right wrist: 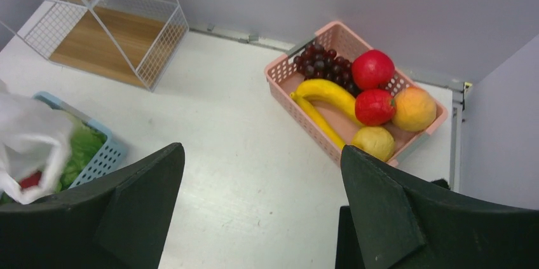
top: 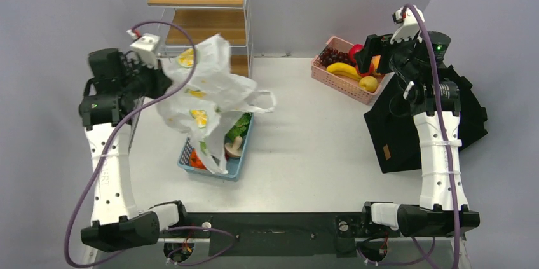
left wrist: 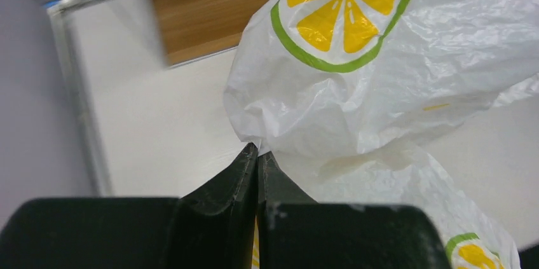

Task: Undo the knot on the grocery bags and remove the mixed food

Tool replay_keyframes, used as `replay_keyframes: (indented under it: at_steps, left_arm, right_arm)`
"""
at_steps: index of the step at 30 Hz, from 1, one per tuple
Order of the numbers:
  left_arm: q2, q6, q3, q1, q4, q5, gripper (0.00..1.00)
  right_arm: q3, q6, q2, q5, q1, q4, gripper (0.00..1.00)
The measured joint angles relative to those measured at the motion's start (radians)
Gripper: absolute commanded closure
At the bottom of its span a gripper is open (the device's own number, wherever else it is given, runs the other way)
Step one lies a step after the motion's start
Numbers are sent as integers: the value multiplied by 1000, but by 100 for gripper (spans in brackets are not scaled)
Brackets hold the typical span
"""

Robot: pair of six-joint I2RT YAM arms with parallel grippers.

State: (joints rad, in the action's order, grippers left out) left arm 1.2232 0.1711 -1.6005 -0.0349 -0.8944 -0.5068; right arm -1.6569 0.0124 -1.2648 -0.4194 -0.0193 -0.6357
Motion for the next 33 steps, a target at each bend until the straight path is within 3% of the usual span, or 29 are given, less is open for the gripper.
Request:
replay_keyframes:
  at_steps: [7,11,12,13,14,15,17,24,33]
  left_arm:
    - [-61,286,84,-513,17,250,100]
    - [-79,497,302,-655,225,396,100]
    - [-87,535,365,-659,261,415,94]
    - [-96,580,441,-658,290,439,72]
    - [-100,621,505,-649,308,461,60]
    - [-100,657,552,-639,311,478,39]
    - [-100,698,607,-623,307,496,28]
    - [-127,713,566,-573,275,520,24]
    - [-71,622,207,-468,140,519,20]
  right_arm:
    - [12,1,0,4,0,-65,12]
    - [12,-5,1,18,0,-89,12]
    - [11,-16,1,27,0,-98,12]
    - [10,-28,3,39,1,-111,12]
    - [7,-40,3,50,1,-125,12]
    - [-2,-58,3,70,2,-147,11]
    - [-22,-95,5,120,2,-190,10]
    - [-87,-195,34,347,-3,-332,7]
    - [-139,-247,-34,466,-189,-438,6]
